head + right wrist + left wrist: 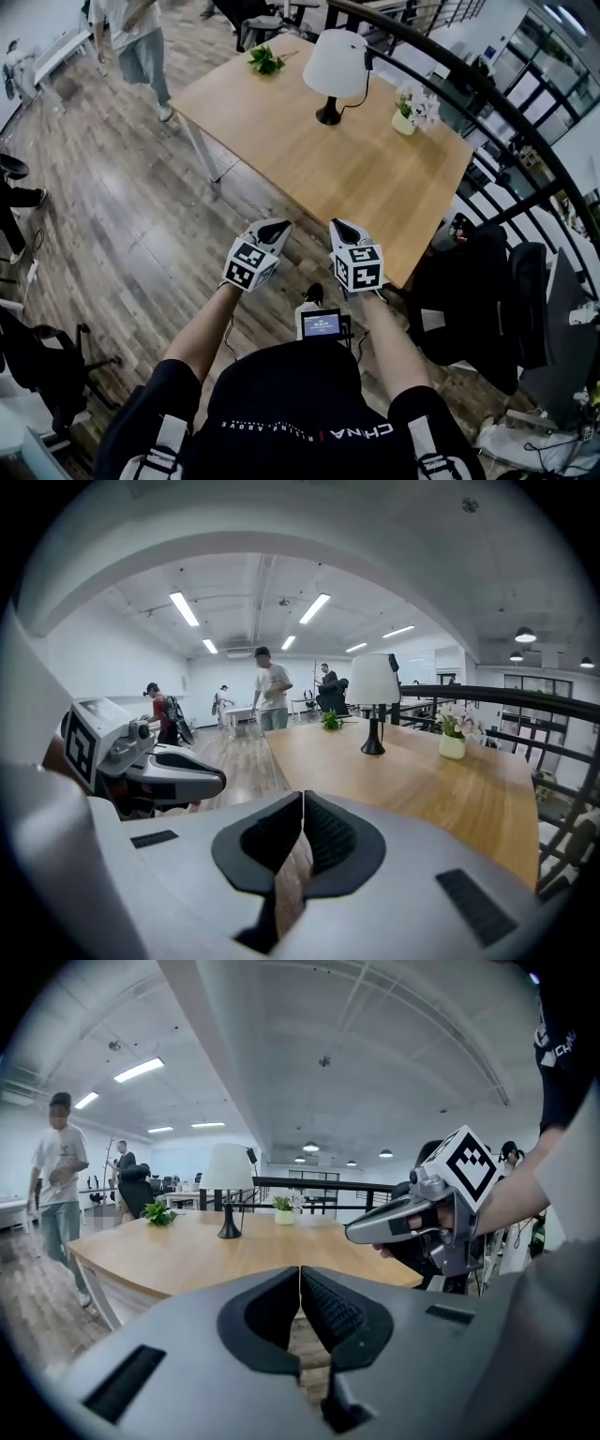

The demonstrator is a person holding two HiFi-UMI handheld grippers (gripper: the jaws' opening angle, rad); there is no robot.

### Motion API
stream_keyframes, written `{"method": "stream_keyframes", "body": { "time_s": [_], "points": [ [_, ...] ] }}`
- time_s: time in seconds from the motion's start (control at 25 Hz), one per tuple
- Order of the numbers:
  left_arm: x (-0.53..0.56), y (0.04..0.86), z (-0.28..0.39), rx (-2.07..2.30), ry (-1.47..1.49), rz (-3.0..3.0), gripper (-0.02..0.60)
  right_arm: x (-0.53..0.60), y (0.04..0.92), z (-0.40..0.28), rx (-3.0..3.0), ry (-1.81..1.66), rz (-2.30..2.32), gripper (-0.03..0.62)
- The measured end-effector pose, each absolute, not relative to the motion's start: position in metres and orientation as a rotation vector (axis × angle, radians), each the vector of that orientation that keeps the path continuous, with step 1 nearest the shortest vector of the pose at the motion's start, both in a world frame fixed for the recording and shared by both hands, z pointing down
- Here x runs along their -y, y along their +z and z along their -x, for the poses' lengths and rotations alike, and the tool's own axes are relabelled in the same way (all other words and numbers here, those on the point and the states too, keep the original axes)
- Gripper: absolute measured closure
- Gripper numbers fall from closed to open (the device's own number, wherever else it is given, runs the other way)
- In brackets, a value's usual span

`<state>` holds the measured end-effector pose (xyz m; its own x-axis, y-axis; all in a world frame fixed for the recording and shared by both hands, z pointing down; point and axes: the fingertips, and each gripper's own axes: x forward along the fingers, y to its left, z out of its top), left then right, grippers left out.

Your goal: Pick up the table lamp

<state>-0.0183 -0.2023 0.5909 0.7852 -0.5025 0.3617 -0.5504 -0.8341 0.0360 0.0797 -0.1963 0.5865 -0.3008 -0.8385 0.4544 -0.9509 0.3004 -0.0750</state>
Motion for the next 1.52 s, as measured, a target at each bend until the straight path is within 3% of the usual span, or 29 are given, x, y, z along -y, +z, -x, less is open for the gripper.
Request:
{"method": "stream_keyframes", "body": {
  "time_s": [0.72, 0.96, 1.52],
  "points": [
    [0.395, 0.569, -0.073, 0.878, 0.638, -2.854, 0.561, 0.407, 0.554, -0.162, 2.328, 0.491, -1.543, 0.562],
    [0.439, 0.556, -0.070, 0.845, 0.589, -2.875, 0.561, 0.445, 0.547, -0.168, 2.288, 0.499, -1.640, 0.562],
    [0.483, 0.550, -0.023, 0.720, 0.568, -2.906, 0.561, 0.481, 0.534, -0.112, 2.244, 0.503, -1.743, 0.562]
  ]
}}
